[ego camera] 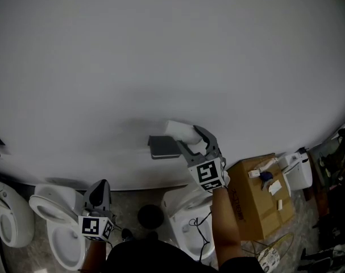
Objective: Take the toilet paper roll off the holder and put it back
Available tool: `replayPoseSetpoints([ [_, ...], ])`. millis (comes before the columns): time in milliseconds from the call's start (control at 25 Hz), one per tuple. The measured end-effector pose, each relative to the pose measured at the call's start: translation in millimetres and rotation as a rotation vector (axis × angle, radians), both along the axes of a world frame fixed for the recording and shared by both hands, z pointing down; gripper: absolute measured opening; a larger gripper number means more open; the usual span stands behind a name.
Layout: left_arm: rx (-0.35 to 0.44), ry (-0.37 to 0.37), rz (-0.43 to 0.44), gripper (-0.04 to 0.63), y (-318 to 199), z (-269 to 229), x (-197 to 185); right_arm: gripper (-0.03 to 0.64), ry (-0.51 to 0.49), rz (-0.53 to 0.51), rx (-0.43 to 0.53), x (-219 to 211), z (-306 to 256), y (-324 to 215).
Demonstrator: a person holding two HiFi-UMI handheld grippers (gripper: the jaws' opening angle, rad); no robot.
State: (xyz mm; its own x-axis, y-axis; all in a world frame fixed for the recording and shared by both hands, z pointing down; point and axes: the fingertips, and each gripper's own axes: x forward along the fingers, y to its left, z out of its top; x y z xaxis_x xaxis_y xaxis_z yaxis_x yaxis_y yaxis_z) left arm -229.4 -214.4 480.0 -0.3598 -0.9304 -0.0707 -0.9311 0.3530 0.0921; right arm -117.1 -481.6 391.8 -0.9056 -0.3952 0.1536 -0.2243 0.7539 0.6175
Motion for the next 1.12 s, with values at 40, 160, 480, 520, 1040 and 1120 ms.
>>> replayPoseSetpoints([
  [40, 0.003, -0.004, 0.003, 0.003, 0.7, 3.3, -1.1, 0.278, -0.006, -0.005, 0.008, -0.3, -3.9, 2.4],
  [160, 0.000, -0.004, 0.000, 0.003, 2.4, 1.5, -1.8, 0.278, -0.040, -0.028, 0.009, -2.1, -15.2, 9.7],
  [480, -0.006, 0.000, 0.002, 0.003, -2.3, 2.2, -0.7, 0.278, -0.069, -0.022, -0.004, 0.1, -23.2, 1.0],
  [520, -0.005, -0.004, 0.004, 0.003, -2.8, 5.0, -1.2, 0.278, -0.067, -0.021, -0.010, -0.5, -21.8, -0.4],
  [1040, -0.032, 0.019, -0.018, 0.003, -7.7, -3.7, -1.0, 0.278, 0.019, -0.015, -0.099, -14.5, 38.3, -17.7],
  [1120, -0.037, 0.026, -0.025, 0.003, -7.3, -7.0, -1.0, 0.278, 0.033, -0.013, -0.119, -15.7, 49.8, -20.2],
])
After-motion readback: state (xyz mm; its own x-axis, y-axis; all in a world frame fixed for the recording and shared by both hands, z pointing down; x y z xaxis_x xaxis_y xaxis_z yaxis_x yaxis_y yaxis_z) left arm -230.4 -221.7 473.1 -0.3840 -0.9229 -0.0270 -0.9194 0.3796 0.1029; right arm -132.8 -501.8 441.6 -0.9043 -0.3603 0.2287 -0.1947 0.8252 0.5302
